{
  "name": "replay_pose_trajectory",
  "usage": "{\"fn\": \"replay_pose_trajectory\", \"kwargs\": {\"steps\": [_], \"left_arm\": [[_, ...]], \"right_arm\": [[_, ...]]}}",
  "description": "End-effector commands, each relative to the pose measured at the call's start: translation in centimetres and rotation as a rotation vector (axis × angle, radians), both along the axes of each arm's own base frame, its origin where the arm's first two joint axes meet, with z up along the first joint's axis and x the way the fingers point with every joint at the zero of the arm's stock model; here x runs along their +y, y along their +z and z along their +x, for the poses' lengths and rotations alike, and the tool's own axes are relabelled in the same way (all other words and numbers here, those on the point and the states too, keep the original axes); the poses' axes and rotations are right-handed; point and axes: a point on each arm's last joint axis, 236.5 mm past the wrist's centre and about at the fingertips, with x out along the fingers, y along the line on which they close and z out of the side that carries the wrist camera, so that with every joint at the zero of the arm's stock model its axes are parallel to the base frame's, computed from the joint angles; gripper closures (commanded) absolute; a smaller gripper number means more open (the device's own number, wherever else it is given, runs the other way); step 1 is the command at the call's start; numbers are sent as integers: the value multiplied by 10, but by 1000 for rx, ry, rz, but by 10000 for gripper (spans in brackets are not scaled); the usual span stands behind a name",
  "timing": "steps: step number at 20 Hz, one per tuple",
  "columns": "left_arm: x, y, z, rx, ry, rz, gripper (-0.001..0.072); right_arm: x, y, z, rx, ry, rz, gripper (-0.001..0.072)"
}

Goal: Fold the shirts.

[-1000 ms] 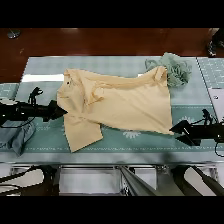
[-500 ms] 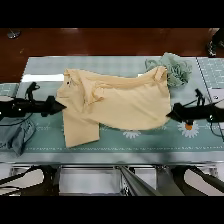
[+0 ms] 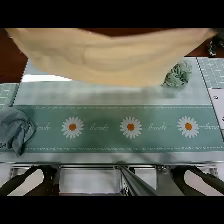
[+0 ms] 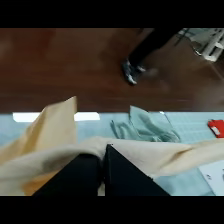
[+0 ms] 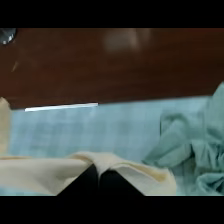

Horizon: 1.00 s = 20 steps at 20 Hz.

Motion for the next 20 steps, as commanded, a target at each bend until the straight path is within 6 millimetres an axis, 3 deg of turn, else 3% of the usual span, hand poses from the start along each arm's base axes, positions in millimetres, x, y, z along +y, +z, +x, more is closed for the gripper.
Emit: {"fn": "replay_pose_trajectory", "kwargs": {"steps": [1,5,7,10,12,14,16,20], "left_arm": [[29,98,-65,-167,232,243,679],[49,141,-150,-267,458,416,680],[44,158,-192,-336,523,446,679],[39,174,-258,-432,594,474,679],[39,169,-288,-438,579,465,679],[49,150,-297,-370,566,451,679],[56,116,-286,-229,544,445,679],[57,27,-228,80,472,473,679]], "right_arm": [[-2,106,-71,-226,-77,-159,694],[-26,154,-159,-371,-288,-283,694],[-29,166,-196,-422,-344,-315,694],[-28,161,-243,-411,-391,-342,694],[-29,157,-265,-402,-418,-349,694],[-34,147,-275,-361,-445,-357,694],[-31,129,-269,-294,-418,-347,694],[-11,50,-215,-38,-230,-282,694]]}}
